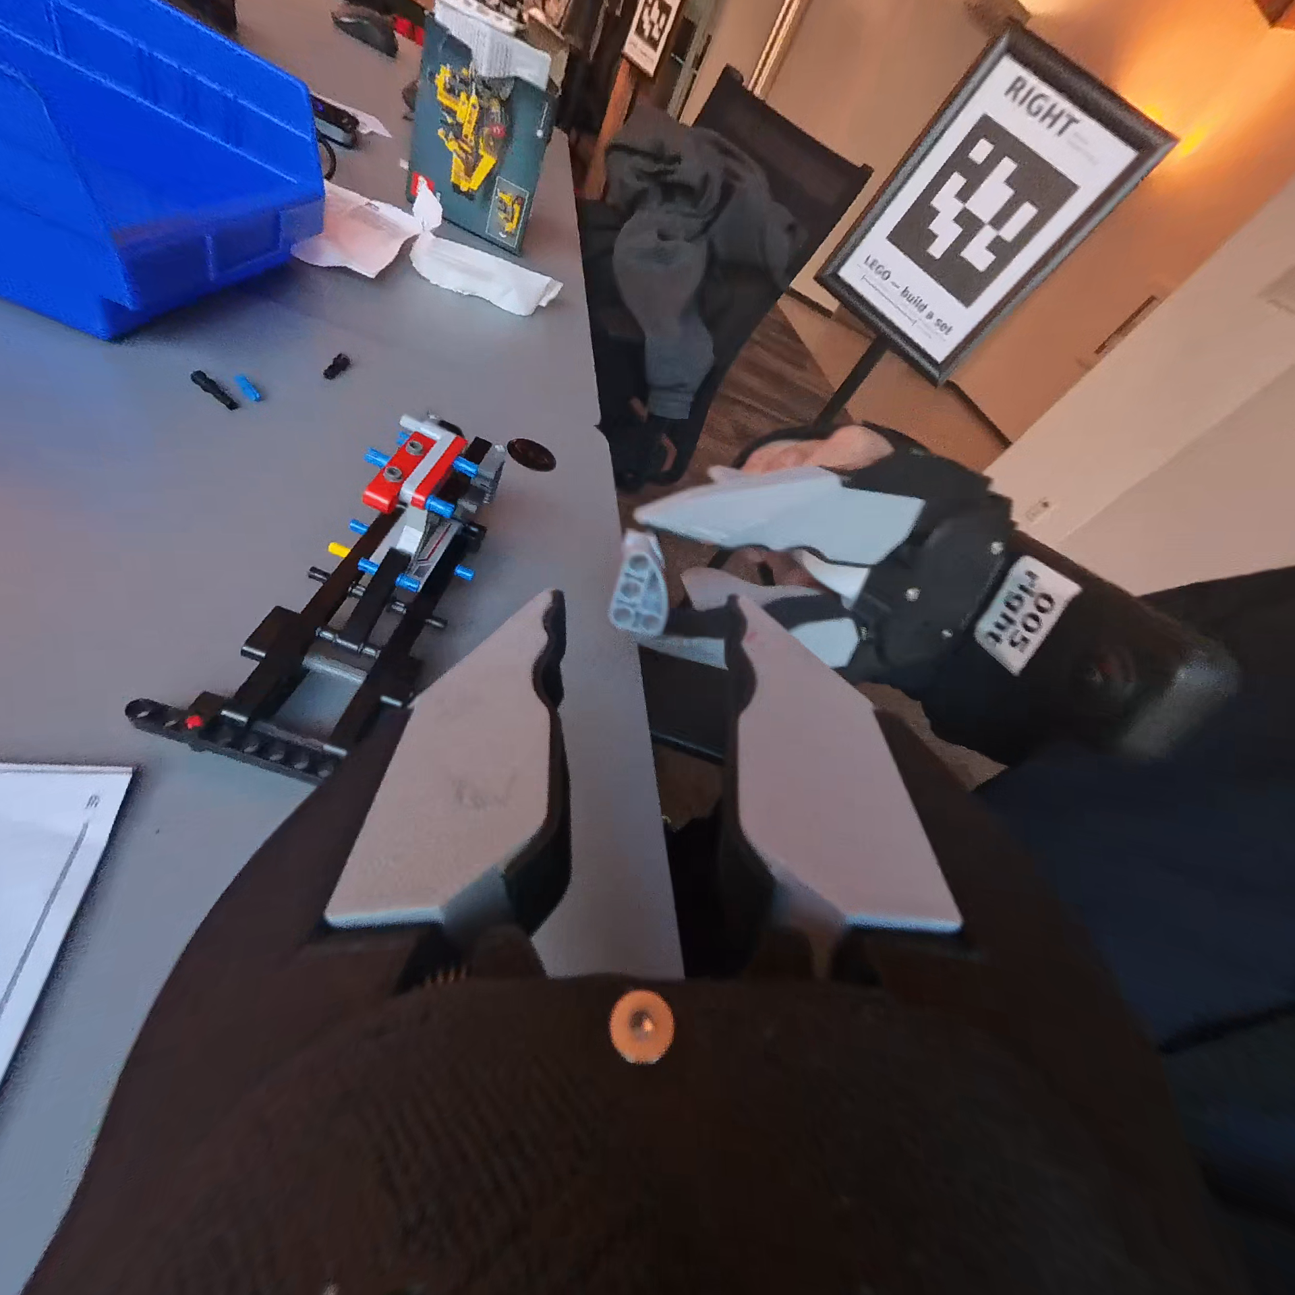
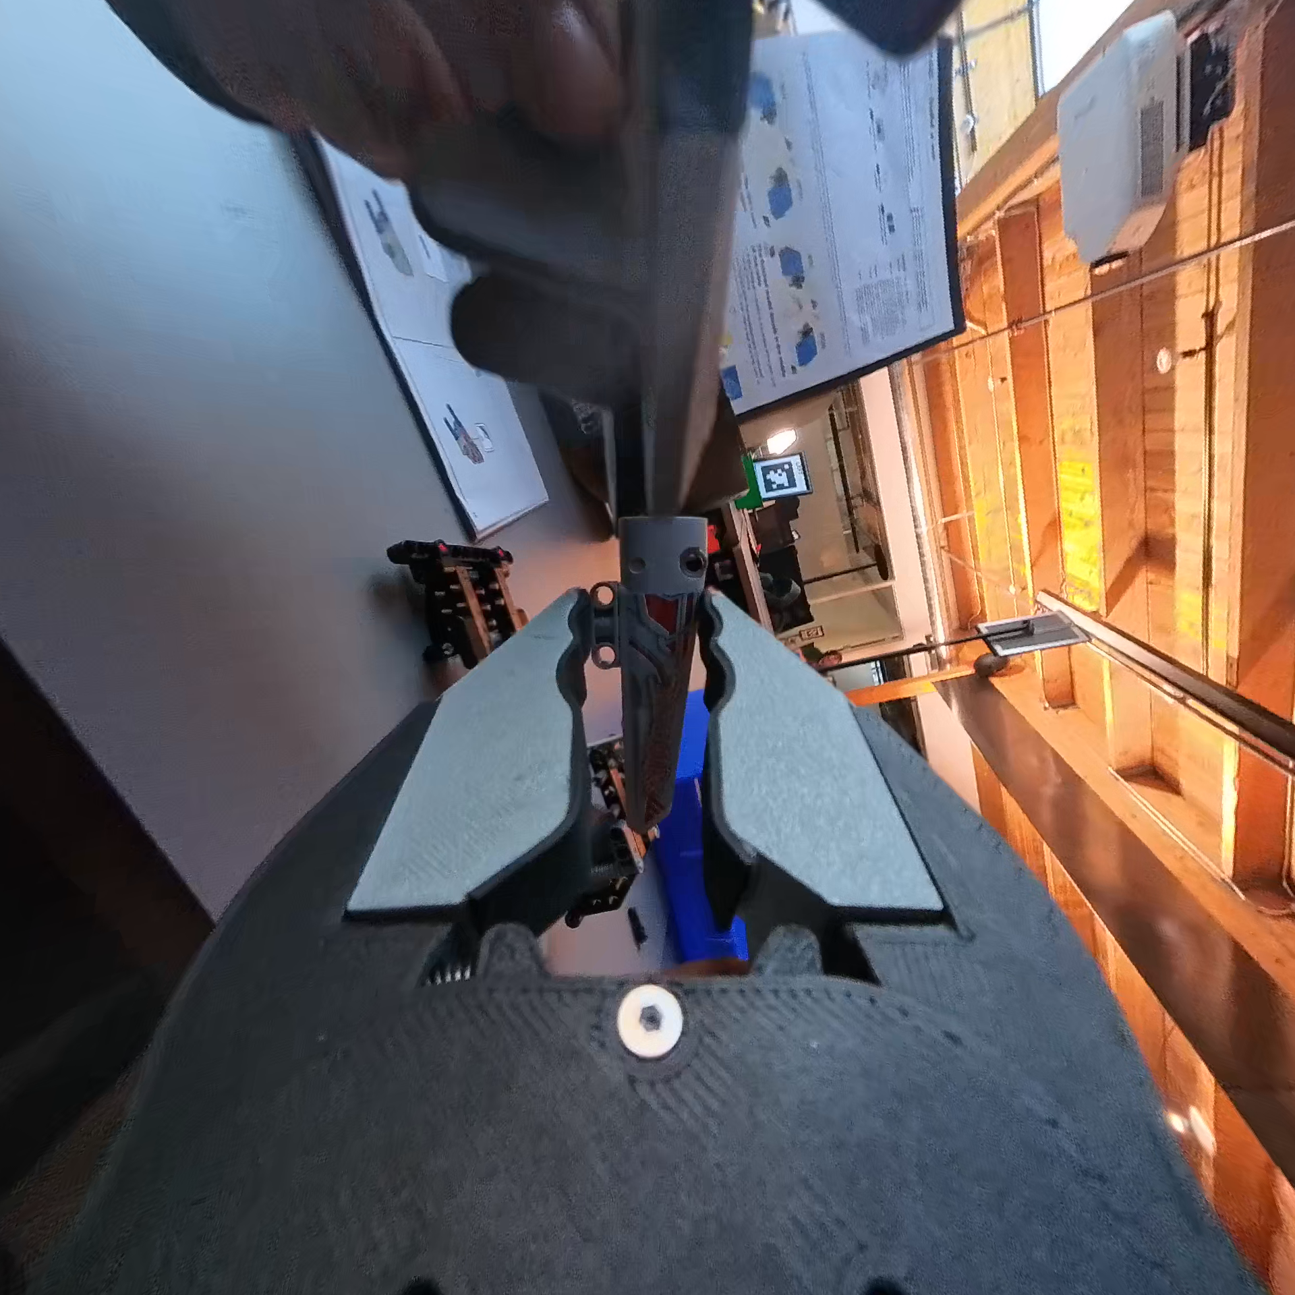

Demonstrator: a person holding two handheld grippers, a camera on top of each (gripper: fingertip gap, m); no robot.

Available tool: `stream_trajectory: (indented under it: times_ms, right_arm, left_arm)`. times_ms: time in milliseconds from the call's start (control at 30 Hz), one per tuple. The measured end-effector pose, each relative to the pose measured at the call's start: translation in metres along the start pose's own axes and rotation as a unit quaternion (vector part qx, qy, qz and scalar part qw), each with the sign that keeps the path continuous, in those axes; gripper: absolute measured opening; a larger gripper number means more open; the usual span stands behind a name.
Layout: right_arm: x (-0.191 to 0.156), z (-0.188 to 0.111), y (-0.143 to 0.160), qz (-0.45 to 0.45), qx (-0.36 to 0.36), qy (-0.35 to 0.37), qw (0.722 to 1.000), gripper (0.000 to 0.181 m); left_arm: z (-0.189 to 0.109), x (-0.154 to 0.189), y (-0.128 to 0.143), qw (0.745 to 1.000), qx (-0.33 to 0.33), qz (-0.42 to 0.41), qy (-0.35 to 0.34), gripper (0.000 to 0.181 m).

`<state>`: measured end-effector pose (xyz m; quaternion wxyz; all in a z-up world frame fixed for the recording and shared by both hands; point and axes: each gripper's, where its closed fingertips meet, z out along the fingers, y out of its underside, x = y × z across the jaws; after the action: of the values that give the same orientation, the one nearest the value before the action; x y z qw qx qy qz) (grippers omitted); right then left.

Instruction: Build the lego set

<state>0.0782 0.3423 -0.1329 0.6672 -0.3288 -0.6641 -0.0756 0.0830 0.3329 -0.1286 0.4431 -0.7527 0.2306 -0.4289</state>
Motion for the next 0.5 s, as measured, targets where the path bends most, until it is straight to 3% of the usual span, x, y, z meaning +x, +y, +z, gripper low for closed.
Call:
stream_trajectory:
  times_ms: [167,333,500]
  right_arm:
    - [-0.006,-0.007,0.001,0.000,0.013,-0.012,1.000,0.028]
    - [-0.013,-0.009,0.014,0.003,0.003,-0.008,1.000,0.028]
    - [-0.014,-0.019,0.038,0.069,-0.015,-0.044,0.997,0.027]
  left_arm:
    - [0.017,0.001,0.009,0.999,-0.022,-0.005,0.028,0.014]
    - [0.029,-0.004,0.017,0.998,-0.045,0.006,0.033,0.014]
    - [0.036,-0.007,0.009,0.998,-0.011,0.040,0.046,0.015]
